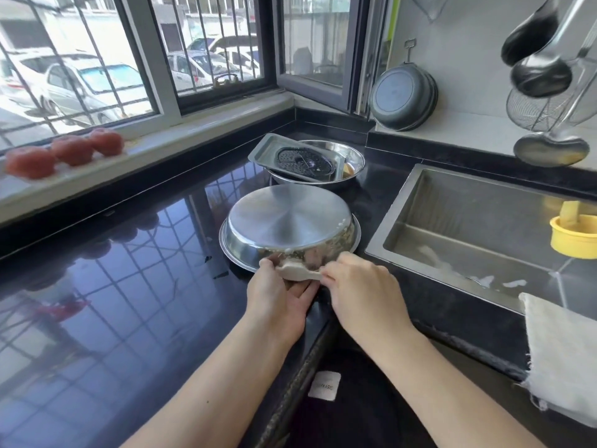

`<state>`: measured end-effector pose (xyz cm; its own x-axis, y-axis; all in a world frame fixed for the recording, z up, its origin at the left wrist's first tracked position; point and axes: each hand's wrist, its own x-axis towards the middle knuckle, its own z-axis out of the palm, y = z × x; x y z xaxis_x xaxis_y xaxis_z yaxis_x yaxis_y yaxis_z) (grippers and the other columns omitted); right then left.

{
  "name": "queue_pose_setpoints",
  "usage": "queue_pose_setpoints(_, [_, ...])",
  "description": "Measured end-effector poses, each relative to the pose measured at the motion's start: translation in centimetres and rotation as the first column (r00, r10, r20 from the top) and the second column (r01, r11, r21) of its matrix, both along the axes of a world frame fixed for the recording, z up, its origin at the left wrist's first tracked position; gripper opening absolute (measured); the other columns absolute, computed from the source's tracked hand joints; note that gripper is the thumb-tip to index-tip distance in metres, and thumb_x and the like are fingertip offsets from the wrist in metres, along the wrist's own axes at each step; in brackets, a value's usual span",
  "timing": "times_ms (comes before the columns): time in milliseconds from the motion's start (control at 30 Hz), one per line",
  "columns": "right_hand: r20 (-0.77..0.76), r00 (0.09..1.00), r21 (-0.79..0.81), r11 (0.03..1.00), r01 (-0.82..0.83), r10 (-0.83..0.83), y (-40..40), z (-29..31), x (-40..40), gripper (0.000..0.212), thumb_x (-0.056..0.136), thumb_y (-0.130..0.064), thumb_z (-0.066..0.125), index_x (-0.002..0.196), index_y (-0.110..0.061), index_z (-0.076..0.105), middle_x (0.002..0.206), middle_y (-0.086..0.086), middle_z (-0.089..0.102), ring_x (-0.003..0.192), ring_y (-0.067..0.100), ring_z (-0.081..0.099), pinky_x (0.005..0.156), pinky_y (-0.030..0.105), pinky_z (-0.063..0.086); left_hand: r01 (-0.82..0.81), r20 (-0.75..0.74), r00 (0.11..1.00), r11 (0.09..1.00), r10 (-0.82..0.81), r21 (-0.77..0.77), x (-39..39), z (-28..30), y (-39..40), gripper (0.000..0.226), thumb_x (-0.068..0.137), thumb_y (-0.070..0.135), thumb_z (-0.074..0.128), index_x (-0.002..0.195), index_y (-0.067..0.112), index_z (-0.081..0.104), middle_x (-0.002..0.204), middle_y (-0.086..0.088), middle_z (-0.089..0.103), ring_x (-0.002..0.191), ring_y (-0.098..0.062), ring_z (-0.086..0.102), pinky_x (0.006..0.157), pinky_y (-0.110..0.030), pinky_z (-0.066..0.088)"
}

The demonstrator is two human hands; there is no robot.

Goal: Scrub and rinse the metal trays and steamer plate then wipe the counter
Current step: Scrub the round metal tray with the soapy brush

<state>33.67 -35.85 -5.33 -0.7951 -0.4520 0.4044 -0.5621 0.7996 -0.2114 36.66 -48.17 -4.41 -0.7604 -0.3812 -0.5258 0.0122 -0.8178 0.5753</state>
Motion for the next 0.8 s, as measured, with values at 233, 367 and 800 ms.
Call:
queue_pose_setpoints(233, [0.075, 0.992, -0.098, 0.989, 0.110, -0.103, 2.9, 0.1, -1.7, 0.019, 0.096, -0.037, 0.062, 0.085, -0.023, 0.069, 0.079, -0.001, 0.060, 0.078, 0.034, 0.061, 0.061, 0.039, 0.047, 0.034, -0.065, 0.997, 0.999, -0.032, 0.029, 0.1, 0.1, 0.0, 0.043, 0.112, 0.039, 0.040, 0.144, 0.013, 0.053, 0.135, -0.022, 0.064, 0.117, -0.038, 0.067, 0.108, -0.049, 0.049])
queue_pose_setpoints(367, [0.020, 0.998, -0.007, 0.998, 0.065, -0.065, 2.1, -1.7, 0.6, 0.019, 0.097, -0.039, 0.057, 0.087, -0.026, 0.066, 0.076, -0.002, 0.058, 0.067, 0.038, 0.062, 0.054, 0.039, 0.048, 0.042, -0.087, 0.995, 0.999, -0.043, -0.011, 0.2, 0.4, 0.0, 0.031, 0.103, 0.032, 0.062, 0.125, 0.009, 0.063, 0.107, -0.018, 0.077, 0.099, -0.032, 0.076, 0.091, -0.043, 0.059])
queue_pose_setpoints(800, [0.307, 0.937, -0.195, 0.953, 0.233, -0.166, 2.7, -0.1, 1.2, 0.024, 0.108, -0.036, 0.033, 0.091, -0.022, 0.043, 0.093, 0.005, 0.063, 0.073, 0.031, 0.042, 0.064, 0.039, 0.035, -0.168, -0.141, 0.975, 0.984, 0.174, 0.055, 0.0, 1.2, -0.1, 0.008, 0.101, 0.005, 0.062, 0.109, 0.004, 0.060, 0.089, -0.007, 0.062, 0.052, -0.011, 0.067, 0.049, -0.024, 0.055])
